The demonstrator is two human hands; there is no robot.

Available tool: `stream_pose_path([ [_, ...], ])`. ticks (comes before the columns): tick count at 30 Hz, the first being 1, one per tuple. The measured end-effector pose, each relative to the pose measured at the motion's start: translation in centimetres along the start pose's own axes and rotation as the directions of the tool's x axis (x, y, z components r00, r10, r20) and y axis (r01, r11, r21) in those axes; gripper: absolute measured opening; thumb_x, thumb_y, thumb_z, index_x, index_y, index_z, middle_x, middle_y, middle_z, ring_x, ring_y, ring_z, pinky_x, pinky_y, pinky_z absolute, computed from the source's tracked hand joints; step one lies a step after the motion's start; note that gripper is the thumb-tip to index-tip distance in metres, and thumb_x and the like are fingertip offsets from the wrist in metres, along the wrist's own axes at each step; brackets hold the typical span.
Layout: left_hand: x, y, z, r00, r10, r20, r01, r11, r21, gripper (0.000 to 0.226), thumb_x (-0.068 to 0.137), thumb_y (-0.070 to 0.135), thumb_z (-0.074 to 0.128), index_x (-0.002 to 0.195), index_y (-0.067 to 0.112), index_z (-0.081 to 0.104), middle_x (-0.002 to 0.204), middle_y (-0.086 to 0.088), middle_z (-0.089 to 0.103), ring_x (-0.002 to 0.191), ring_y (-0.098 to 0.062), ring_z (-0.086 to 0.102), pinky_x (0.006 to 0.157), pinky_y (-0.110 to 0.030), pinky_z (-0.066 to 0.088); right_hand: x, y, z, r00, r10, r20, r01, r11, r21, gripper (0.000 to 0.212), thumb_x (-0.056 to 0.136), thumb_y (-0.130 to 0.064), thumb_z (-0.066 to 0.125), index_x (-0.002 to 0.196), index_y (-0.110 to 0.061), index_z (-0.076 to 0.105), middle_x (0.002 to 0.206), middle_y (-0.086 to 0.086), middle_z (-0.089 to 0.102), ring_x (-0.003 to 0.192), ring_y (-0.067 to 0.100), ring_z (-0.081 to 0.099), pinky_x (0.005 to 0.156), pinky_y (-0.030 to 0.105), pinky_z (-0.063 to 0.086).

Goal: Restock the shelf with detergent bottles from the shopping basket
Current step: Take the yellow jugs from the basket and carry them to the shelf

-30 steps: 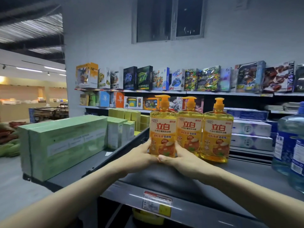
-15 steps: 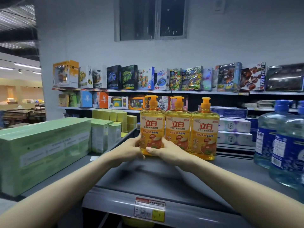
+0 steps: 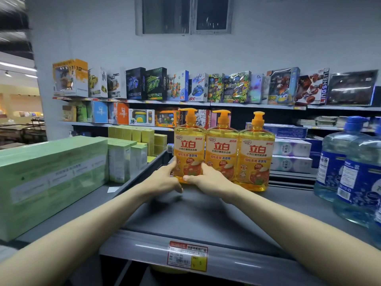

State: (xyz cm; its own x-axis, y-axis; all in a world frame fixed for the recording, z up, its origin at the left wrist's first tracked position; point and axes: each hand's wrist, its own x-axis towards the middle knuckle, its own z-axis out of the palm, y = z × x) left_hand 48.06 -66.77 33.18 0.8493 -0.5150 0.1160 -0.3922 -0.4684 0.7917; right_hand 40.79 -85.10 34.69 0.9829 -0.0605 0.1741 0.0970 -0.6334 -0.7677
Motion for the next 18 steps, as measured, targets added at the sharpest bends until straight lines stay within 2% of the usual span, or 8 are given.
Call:
stream_pose_path([
  [8,0.0,0.9,0.5,1.000,0.002,-0.022,-0.003,1.000,-0.014,0.129,0.051,0.038,0.075,0.165,0.048,0.015,0.134,0.010,0.070,0.123,-0.016,0.065,0.111,-0.042,0.053,1.0,0.4,-0.1,1.000,0.028,0.001,-0.028,0.989,-0.147,0.078,0.095,-0.049,0.068,0.160,-0.023,0.035,0.155,0.002,0.054,0.141,0.029,0.052,0.120,0.041,0.041],
  [13,-0.7,2.1,0.8,0.997,-0.023,-0.071,0.025,0.999,0.027,0.097,0.069,0.033,0.075,0.158,0.046,0.038,0.133,0.010,0.070,0.122,-0.015,0.066,0.114,-0.042,0.049,0.9,0.6,0.0,0.999,0.041,-0.011,-0.042,0.971,-0.234,0.077,0.097,-0.050,0.062,0.161,-0.019,0.033,0.157,0.009,0.052,0.141,0.035,0.051,0.120,0.048,0.041],
  [16,-1.7,3.5,1.4,0.992,-0.076,-0.096,0.088,0.988,0.126,0.091,0.066,0.036,0.073,0.154,0.034,0.048,0.137,0.003,0.069,0.125,-0.020,0.064,0.114,-0.039,0.047,-0.2,0.5,-0.9,0.999,0.021,0.032,-0.009,0.942,-0.336,0.063,0.101,-0.049,0.057,0.155,-0.018,0.045,0.152,0.010,0.057,0.135,0.035,0.056,0.116,0.046,0.045],
  [18,-2.6,4.8,2.3,0.992,-0.083,-0.091,0.101,0.974,0.205,0.077,0.074,0.032,0.078,0.148,0.029,0.055,0.139,-0.001,0.067,0.127,-0.023,0.062,0.114,-0.038,0.046,-1.8,0.4,-2.0,0.999,-0.006,0.045,0.024,0.915,-0.403,0.058,0.102,-0.049,0.056,0.150,-0.016,0.051,0.146,0.011,0.060,0.128,0.034,0.059,0.112,0.045,0.048],
])
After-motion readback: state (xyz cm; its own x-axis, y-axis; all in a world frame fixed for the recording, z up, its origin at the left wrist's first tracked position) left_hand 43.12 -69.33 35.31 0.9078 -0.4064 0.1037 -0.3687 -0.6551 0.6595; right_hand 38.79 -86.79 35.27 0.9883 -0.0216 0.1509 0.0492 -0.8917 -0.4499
